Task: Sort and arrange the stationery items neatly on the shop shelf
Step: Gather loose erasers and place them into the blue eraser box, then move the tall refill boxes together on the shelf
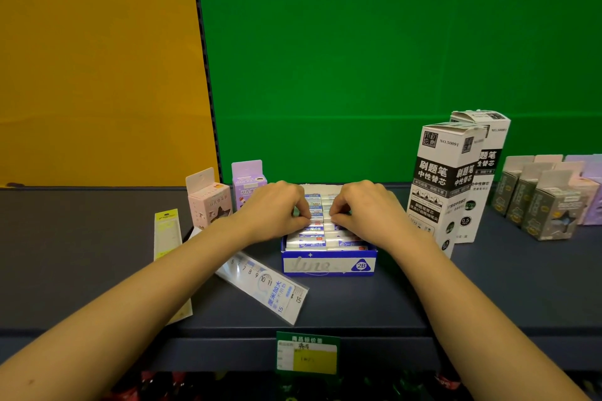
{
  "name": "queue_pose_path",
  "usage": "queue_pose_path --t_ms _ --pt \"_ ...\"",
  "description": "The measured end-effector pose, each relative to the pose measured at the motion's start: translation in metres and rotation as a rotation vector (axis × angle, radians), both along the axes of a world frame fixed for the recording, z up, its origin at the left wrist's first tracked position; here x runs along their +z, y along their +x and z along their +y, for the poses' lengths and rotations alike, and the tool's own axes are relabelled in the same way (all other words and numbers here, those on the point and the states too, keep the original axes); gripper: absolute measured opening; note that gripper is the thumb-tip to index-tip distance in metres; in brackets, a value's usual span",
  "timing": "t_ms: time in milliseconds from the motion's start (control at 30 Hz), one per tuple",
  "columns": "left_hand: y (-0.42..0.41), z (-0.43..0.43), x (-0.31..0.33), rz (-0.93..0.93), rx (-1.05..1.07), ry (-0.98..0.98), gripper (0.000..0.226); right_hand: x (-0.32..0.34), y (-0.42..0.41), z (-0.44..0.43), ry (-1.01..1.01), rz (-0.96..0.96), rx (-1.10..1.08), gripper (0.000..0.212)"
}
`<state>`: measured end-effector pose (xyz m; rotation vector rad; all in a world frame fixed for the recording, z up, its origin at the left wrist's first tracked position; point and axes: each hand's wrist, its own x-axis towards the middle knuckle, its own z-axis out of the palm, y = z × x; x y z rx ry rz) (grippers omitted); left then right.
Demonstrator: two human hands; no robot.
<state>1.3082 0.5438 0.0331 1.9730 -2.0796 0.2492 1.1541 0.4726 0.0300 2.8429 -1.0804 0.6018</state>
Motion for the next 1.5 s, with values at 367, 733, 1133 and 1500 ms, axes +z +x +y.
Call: queue_pose_path --t_ms 367,733,1133,1500 --pt "-0.018 0.011 0.016 0.302 -0.111 -0.116 0.038 0.020 -0.071 0.054 -0.027 -0.153 0.176 0.020" --pt "-0.063 -0.020 0.022 0.485 -0.230 -0.124 0.027 -0.012 -0.101 0.019 0.142 -0.780 -0.250 0.088" --pt "-0.113 -0.060 0.035 0.622 -0.182 -0.022 0.047 -0.013 -0.152 0.007 0.407 -0.960 -0.151 0.049" --pt "-0.175 -0.106 0.040 0.840 -0.295 0.047 0.041 -0.015 -0.241 -0.005 0.443 -1.057 -0.251 0.060"
